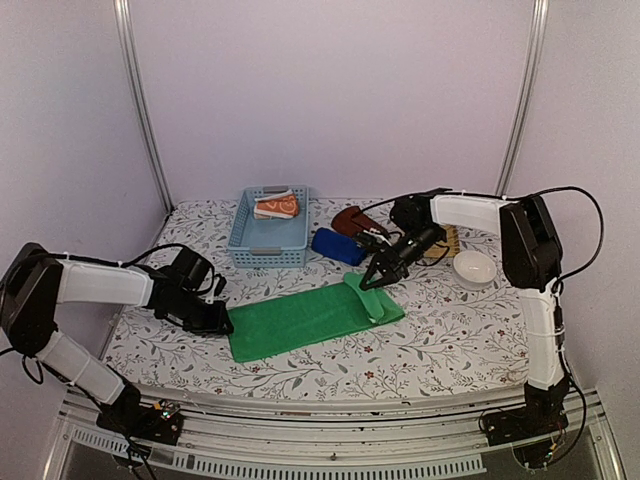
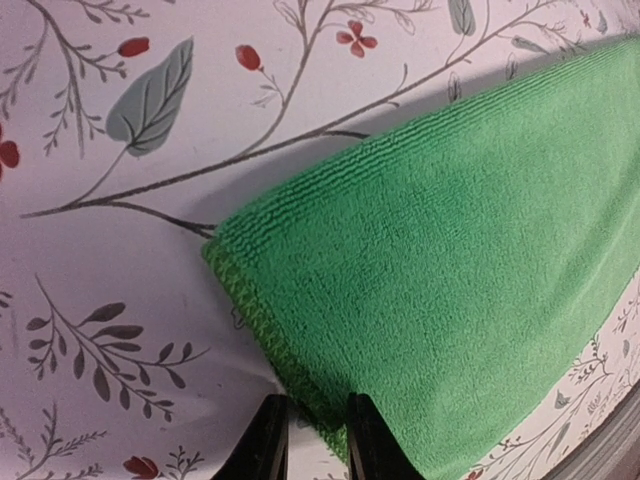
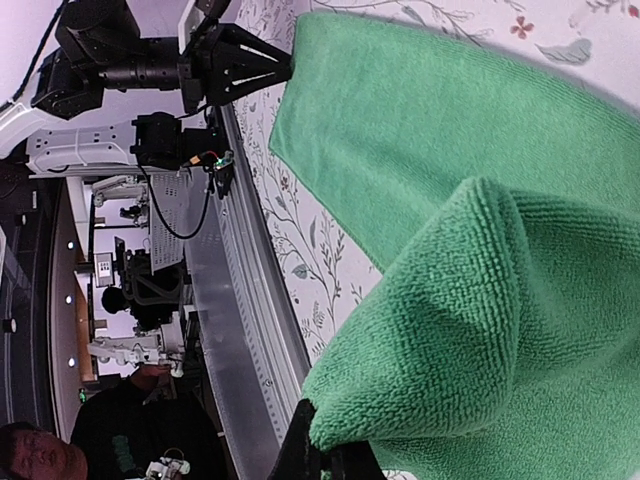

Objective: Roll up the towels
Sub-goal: Fold the towel at the center of the board.

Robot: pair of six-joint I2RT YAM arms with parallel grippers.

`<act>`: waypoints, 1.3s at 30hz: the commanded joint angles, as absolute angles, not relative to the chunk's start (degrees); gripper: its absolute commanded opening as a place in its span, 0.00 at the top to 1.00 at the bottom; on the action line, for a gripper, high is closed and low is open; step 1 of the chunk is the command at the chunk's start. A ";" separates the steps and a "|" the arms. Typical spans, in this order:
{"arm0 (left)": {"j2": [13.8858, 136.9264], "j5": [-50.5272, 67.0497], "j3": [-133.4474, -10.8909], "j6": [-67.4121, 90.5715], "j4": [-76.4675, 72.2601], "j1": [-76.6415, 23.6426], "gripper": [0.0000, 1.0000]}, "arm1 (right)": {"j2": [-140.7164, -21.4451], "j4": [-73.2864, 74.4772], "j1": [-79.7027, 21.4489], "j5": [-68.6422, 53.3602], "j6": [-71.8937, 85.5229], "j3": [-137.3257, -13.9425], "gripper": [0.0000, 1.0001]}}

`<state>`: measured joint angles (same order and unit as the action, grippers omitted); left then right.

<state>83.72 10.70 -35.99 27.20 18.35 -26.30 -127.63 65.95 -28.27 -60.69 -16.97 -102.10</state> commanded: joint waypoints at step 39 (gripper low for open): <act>73.86 5.01 -28.32 41.87 21.17 -28.85 0.94 | -148.60 21.72 -49.54 -69.70 31.31 -123.55 0.99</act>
